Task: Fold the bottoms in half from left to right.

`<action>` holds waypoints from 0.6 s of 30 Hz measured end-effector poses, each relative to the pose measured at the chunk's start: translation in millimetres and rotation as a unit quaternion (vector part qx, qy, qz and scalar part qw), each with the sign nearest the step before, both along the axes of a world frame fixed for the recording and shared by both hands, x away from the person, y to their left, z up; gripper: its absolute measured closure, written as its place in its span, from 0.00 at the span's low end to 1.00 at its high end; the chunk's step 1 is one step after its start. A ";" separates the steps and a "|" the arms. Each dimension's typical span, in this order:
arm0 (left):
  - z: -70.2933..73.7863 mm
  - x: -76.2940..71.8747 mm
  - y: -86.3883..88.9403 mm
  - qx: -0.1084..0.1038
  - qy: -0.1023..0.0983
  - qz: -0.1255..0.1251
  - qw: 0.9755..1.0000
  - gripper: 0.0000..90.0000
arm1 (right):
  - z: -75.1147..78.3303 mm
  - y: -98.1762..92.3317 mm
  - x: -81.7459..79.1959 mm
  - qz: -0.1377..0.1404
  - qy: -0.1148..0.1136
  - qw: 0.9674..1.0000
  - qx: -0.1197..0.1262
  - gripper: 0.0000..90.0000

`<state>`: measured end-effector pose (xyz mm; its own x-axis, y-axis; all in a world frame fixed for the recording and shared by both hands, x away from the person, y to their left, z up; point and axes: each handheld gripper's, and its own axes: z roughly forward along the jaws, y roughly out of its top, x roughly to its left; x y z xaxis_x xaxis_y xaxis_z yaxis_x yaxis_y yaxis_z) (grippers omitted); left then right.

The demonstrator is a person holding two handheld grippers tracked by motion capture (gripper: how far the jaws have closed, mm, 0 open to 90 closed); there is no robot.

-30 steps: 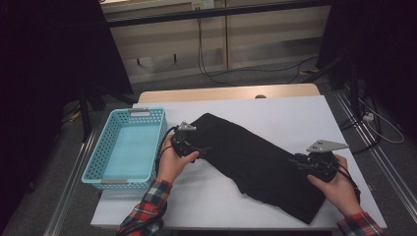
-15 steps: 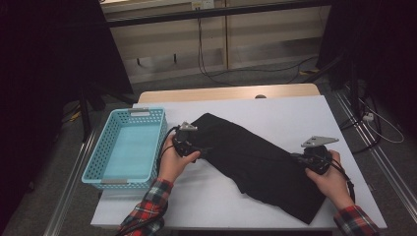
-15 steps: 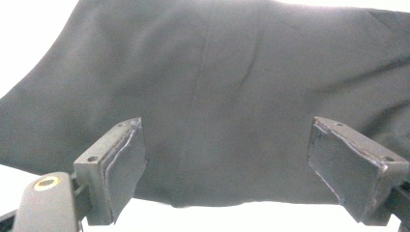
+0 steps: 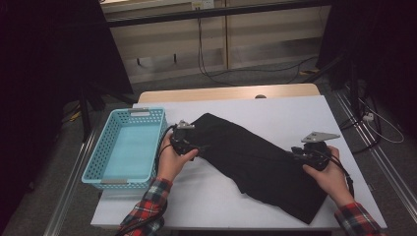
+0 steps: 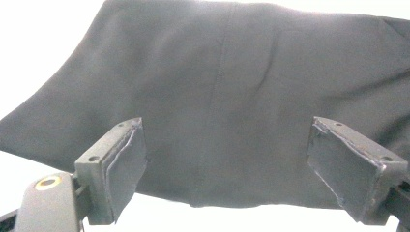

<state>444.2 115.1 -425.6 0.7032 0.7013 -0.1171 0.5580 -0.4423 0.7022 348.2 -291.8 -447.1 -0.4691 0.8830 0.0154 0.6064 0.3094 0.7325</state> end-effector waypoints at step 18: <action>-0.9 -0.2 1.5 0.000 0.002 0.004 1.000 0.16 | -4.4 -0.3 13.1 -0.006 0.012 1.000 0.006 0.78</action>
